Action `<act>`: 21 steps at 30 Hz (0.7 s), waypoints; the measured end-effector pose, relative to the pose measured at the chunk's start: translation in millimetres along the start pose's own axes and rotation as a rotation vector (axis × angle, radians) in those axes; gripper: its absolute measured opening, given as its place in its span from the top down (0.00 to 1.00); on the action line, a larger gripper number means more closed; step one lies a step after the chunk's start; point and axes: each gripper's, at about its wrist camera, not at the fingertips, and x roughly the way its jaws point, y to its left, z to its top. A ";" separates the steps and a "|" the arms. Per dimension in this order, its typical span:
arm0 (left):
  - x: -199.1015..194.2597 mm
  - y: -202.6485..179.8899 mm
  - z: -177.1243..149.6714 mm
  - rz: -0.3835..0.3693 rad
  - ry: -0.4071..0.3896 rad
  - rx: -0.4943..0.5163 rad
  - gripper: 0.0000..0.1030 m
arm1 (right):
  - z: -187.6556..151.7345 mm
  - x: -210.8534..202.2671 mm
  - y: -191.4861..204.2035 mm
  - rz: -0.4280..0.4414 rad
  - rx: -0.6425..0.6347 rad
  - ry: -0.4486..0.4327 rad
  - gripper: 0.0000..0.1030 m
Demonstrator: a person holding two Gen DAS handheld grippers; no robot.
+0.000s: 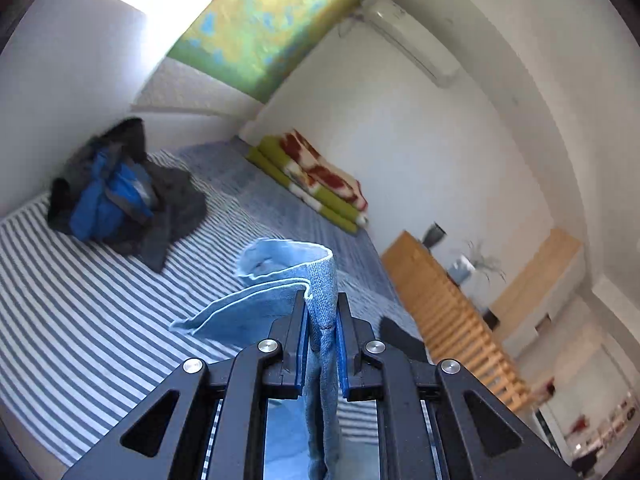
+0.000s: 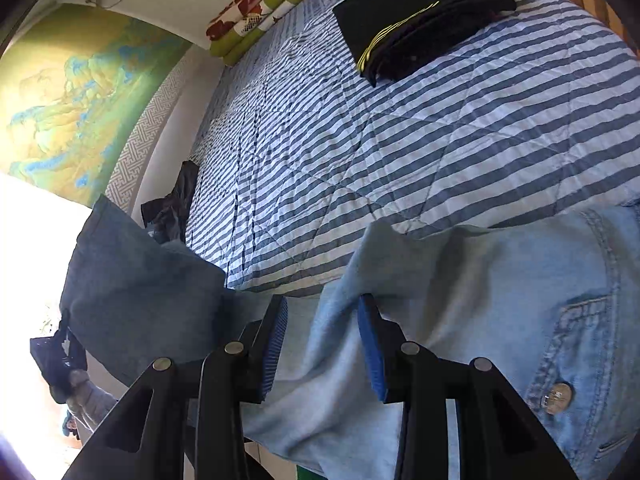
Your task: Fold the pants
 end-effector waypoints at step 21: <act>27.8 24.4 -13.8 -0.120 0.195 0.113 0.89 | -21.9 66.3 166.4 -0.142 -0.355 0.071 0.66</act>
